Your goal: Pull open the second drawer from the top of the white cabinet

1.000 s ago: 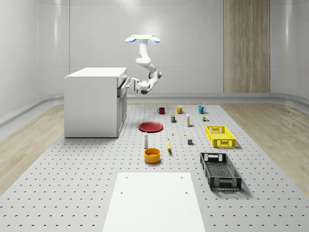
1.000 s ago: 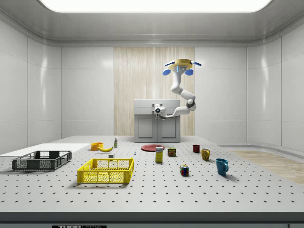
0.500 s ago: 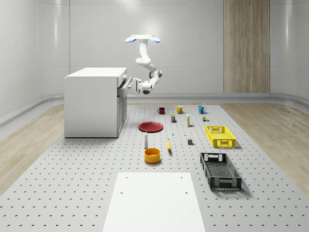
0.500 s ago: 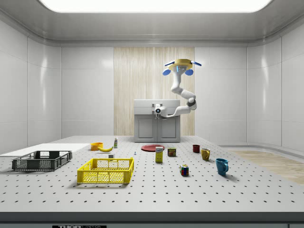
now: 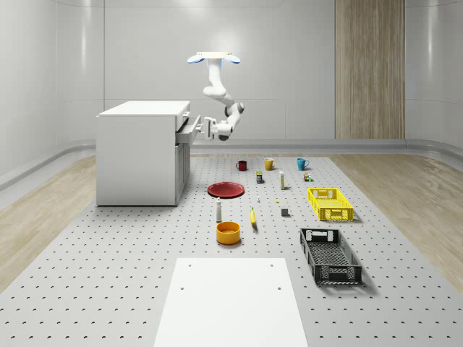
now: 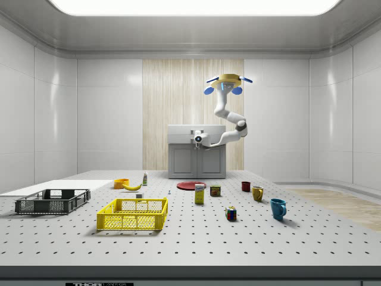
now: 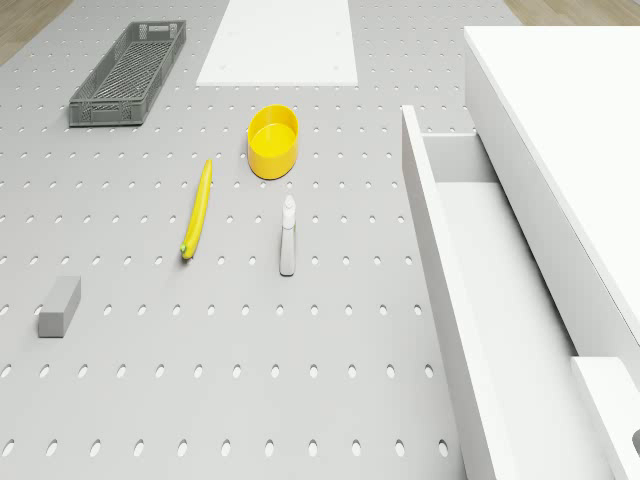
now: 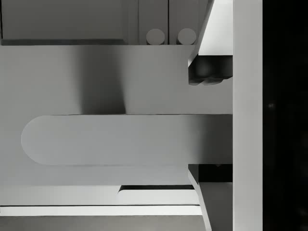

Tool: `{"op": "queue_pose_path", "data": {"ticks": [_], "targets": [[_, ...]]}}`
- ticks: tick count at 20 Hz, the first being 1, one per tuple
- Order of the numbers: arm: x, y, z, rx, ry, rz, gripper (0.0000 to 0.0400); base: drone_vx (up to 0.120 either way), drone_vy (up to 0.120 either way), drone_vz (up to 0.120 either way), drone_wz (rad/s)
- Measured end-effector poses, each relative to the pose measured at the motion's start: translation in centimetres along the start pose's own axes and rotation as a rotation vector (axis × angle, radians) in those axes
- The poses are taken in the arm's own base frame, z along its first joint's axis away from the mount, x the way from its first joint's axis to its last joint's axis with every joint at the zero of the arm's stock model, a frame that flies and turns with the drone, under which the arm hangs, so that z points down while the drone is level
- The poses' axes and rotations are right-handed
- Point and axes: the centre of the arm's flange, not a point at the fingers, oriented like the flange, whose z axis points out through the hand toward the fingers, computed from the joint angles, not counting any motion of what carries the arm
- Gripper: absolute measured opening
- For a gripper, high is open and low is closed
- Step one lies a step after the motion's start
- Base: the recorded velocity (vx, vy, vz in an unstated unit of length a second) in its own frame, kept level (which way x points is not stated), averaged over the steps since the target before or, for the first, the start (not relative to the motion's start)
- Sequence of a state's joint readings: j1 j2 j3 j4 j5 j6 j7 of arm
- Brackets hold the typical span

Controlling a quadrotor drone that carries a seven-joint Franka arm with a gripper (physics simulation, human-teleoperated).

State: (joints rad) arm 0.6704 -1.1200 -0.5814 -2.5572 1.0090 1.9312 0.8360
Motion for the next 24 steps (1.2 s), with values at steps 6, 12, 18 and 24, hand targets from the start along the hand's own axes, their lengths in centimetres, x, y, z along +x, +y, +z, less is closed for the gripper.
{"op": "queue_pose_path", "data": {"ticks": [6,12,18,24], "targets": [[0.3,0.1,-1.8,0.004,-0.003,0.016,0.0155,0.000,0.000,0.000,0.000],[0.4,0.1,-4.2,0.005,-0.004,0.013,0.0150,0.000,0.000,0.000,0.000],[0.5,0.2,-7.3,0.006,-0.005,0.012,0.0148,0.000,0.000,0.000,0.000],[0.5,0.2,-10.0,0.009,-0.008,0.017,0.0207,0.000,0.000,0.000,0.000]]}}
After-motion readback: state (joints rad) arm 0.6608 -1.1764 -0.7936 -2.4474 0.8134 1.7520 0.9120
